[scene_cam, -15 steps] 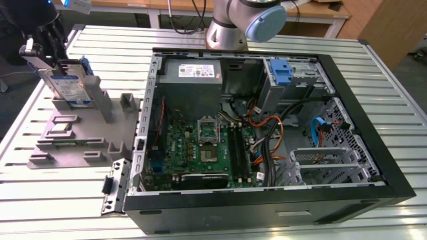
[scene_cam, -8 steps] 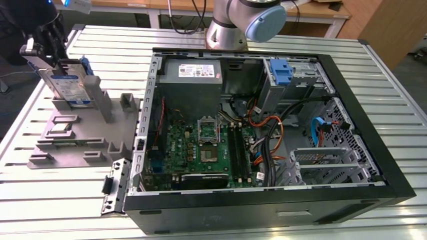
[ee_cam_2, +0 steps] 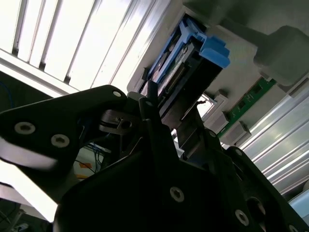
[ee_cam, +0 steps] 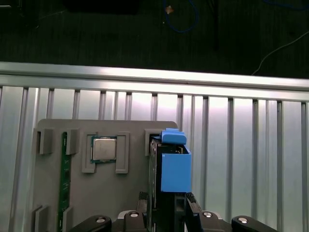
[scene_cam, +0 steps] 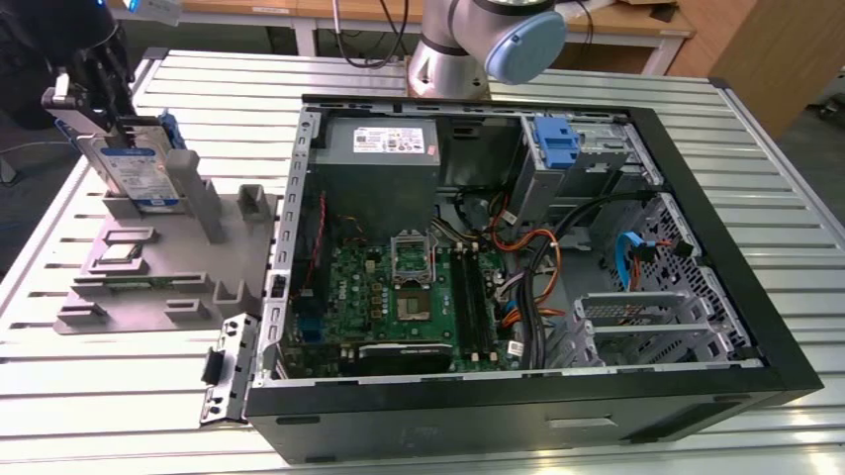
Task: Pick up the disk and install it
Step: 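Pick up the disk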
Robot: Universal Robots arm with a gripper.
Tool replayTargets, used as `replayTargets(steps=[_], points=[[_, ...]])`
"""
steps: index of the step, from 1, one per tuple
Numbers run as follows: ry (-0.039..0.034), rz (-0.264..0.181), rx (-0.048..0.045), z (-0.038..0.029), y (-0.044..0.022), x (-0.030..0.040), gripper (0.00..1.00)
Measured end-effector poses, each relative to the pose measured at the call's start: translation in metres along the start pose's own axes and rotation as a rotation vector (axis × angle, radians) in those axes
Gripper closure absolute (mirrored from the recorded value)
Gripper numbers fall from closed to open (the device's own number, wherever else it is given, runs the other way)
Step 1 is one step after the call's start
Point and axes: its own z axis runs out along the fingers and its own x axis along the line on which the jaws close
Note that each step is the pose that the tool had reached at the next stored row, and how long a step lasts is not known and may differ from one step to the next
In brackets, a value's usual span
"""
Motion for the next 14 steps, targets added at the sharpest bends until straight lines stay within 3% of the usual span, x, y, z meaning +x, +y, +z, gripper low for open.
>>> replayTargets(steps=[9, 11, 14], points=[[0.0004, -0.009, -0.0003, 0.0000, 0.0000, -0.0001, 0.58], [0.0006, -0.011, -0.0004, 0.0000, 0.0000, -0.0001, 0.65], [0.0006, -0.014, -0.0005, 0.0000, 0.0000, -0.0001, 0.65]])
